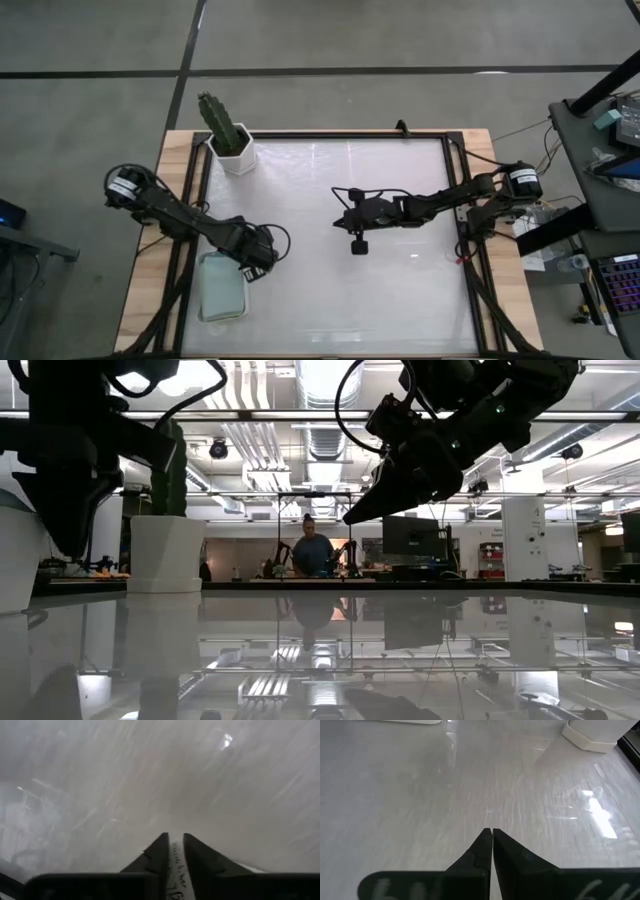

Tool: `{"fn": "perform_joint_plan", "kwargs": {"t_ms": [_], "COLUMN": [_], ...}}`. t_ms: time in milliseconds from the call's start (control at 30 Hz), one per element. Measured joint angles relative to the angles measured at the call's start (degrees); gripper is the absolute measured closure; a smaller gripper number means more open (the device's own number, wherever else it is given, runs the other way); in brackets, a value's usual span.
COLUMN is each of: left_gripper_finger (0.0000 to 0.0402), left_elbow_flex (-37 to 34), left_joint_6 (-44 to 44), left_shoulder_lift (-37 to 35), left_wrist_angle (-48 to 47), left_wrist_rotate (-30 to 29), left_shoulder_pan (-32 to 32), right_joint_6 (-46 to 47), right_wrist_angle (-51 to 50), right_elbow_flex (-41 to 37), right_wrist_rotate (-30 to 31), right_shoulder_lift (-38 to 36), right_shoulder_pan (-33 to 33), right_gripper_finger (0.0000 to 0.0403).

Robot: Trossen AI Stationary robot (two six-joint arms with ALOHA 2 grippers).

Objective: Fold microfiber towels
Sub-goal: Put the light blue microfiber towel into the white bin

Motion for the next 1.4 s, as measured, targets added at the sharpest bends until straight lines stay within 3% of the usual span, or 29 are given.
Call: {"fn": "perform_joint_plan", "kwargs": {"t_ms": [100, 500, 833, 1133, 1400], "left_gripper_finger": [0.0393, 0.0398, 0.0398, 0.0398, 0.0398], "left_elbow_flex": [0.28, 6.85, 7.72, 12.38, 12.28], "left_joint_6": [0.04, 1.86, 1.53, 1.44, -1.46], "left_shoulder_lift": [-0.6, -1.63, -3.43, -5.39, -5.73], "left_wrist_angle": [-0.01, -6.24, -8.12, -16.86, -17.08], "left_wrist_rotate": [-0.89, -1.08, -2.0, 2.06, 8.29], "left_shoulder_pan": [0.0, -0.02, -0.07, -0.15, -0.86], "right_joint_6": [-0.05, 0.37, 0.82, 0.85, 0.87], "right_wrist_angle": [0.0, 0.04, 0.02, 0.15, 0.04], "right_elbow_flex": [0.0, -0.02, -0.02, -0.07, -0.07], "right_wrist_rotate": [0.0, 0.0, -0.01, -0.01, -0.01], "right_shoulder_lift": [0.0, 0.02, 0.02, 0.04, 0.04], "right_shoulder_pan": [0.0, 0.0, 0.0, 0.0, 0.0], "right_gripper_finger": [0.0394, 0.0394, 0.0394, 0.0394, 0.0394]}}
